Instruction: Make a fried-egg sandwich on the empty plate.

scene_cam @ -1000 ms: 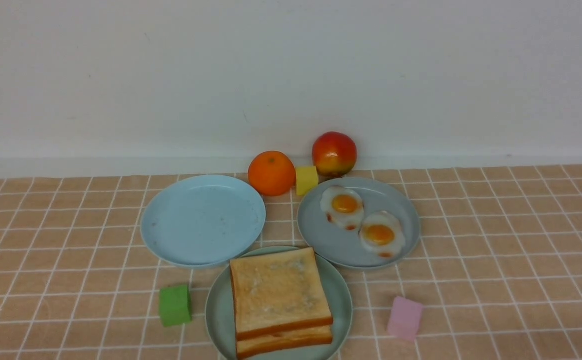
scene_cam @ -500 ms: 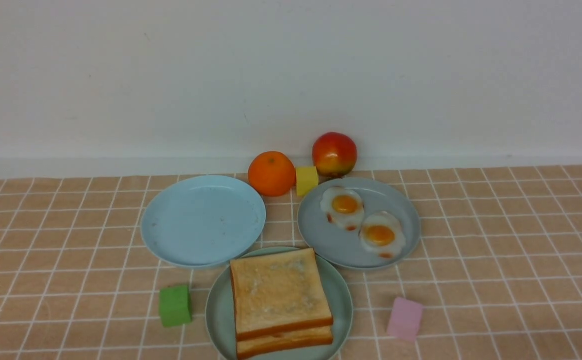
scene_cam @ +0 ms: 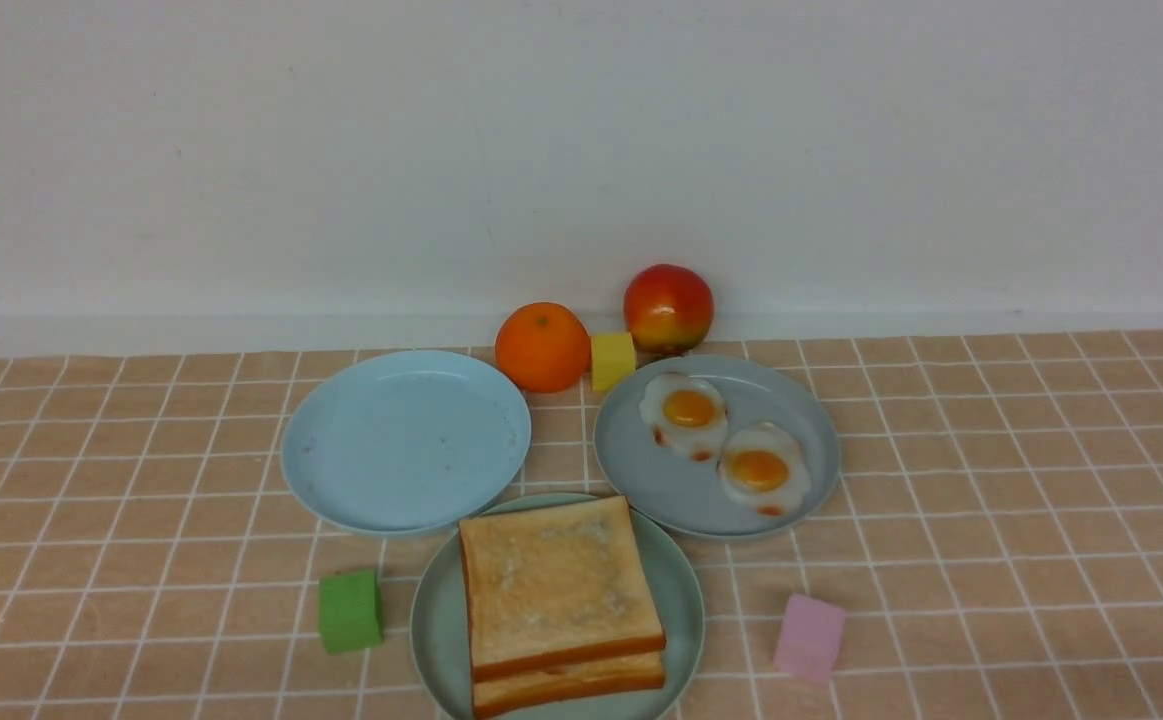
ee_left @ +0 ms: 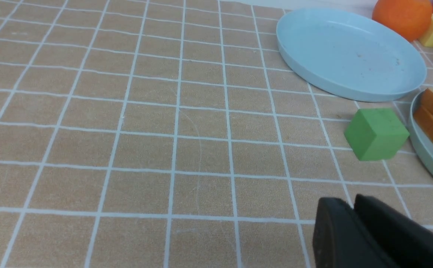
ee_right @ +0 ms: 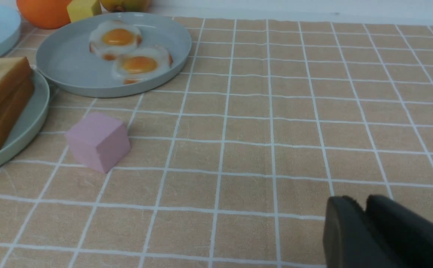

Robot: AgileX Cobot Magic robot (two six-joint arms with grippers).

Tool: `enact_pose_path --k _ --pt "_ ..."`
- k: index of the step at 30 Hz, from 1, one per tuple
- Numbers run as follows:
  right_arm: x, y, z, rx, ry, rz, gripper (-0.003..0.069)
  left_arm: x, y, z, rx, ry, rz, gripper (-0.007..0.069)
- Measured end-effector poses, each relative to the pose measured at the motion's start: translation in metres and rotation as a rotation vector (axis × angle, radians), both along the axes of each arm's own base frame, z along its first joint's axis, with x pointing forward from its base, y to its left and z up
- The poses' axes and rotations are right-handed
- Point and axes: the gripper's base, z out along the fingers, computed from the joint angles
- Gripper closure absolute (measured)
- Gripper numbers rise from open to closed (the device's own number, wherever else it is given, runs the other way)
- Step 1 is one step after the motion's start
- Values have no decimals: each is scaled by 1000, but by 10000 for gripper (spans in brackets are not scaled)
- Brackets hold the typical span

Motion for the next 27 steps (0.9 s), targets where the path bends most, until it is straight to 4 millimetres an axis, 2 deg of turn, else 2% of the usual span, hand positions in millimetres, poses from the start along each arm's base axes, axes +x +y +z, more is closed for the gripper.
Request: enact_pose_path --k 27 --pt "0 0 0 0 0 0 522 0 0 0 0 0 0 533"
